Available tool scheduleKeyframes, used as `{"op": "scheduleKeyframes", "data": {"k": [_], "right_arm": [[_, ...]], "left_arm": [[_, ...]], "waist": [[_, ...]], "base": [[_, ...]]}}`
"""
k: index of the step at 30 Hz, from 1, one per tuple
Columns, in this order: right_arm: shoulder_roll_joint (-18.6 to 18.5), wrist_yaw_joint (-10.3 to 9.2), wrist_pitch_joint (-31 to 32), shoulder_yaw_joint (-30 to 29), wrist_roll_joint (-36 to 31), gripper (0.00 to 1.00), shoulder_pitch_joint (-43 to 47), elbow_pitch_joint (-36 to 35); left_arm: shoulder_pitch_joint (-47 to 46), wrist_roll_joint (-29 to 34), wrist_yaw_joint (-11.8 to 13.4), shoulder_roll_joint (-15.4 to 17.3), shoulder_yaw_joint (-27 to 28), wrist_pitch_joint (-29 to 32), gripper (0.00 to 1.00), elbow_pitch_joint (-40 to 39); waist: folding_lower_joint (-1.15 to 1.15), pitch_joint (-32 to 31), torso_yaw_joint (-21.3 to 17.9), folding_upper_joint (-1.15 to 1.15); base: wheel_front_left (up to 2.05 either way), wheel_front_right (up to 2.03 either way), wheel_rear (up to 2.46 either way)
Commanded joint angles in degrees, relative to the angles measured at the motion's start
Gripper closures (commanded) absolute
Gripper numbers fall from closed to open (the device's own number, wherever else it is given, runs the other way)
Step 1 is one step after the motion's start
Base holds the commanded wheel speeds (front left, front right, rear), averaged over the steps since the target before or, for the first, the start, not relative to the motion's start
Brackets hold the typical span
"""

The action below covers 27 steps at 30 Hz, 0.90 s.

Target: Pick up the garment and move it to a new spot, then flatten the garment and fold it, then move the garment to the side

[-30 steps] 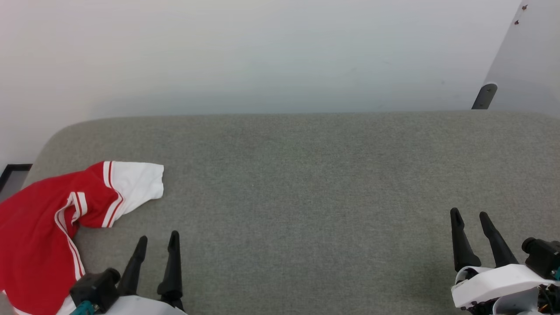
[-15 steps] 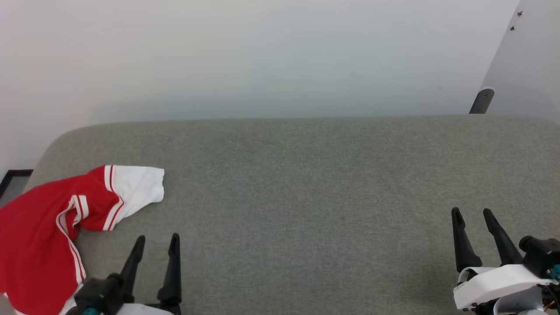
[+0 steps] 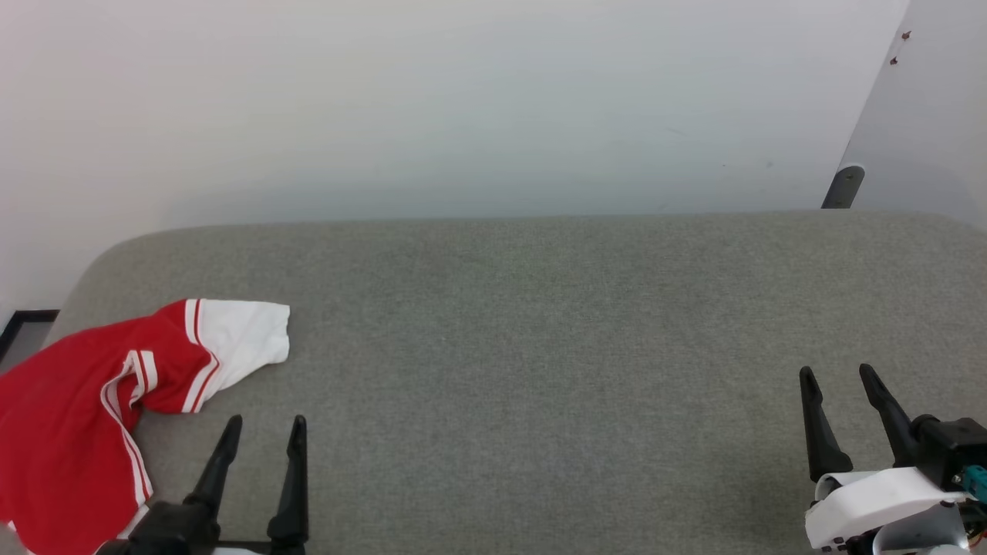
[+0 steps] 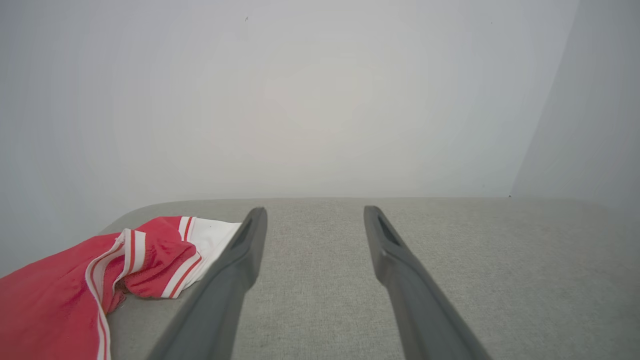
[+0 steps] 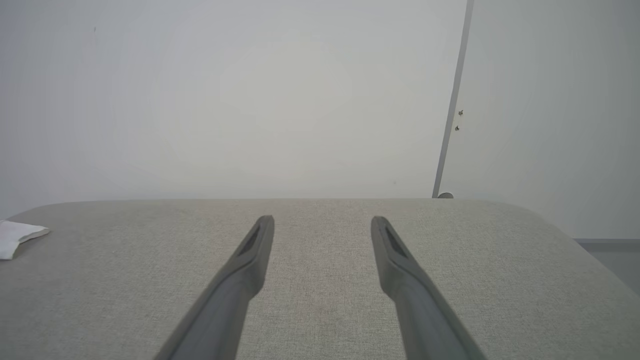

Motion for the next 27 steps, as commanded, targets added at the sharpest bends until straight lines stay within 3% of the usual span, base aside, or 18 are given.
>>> {"op": "scheduleKeyframes", "data": {"k": [1,8,27], "right_arm": [[-0.23,0.04,-0.29,-0.34,-1.50,0.00,0.54,-0.45],[0.02,0.04,-0.44,-0.79,-4.88,0.00,0.83,-0.85],[0.39,0.04,0.26,-1.37,-5.72,0.00,1.30,-1.21]], "left_arm": [[0.65,1.56,-0.41,0.06,0.27,-0.50,0.00,-0.38],[1.23,4.86,-0.86,-0.29,1.08,-1.15,0.00,-0.83],[1.67,5.75,-2.52,-1.72,3.22,-1.05,0.00,-0.18]], "waist": [[0.00,-0.11,-0.01,0.00],[0.00,-0.48,0.03,0.00],[0.00,-0.54,0.00,0.00]], "base": [[0.00,0.00,0.00],[0.00,0.00,0.00],[0.00,0.00,0.00]]}}
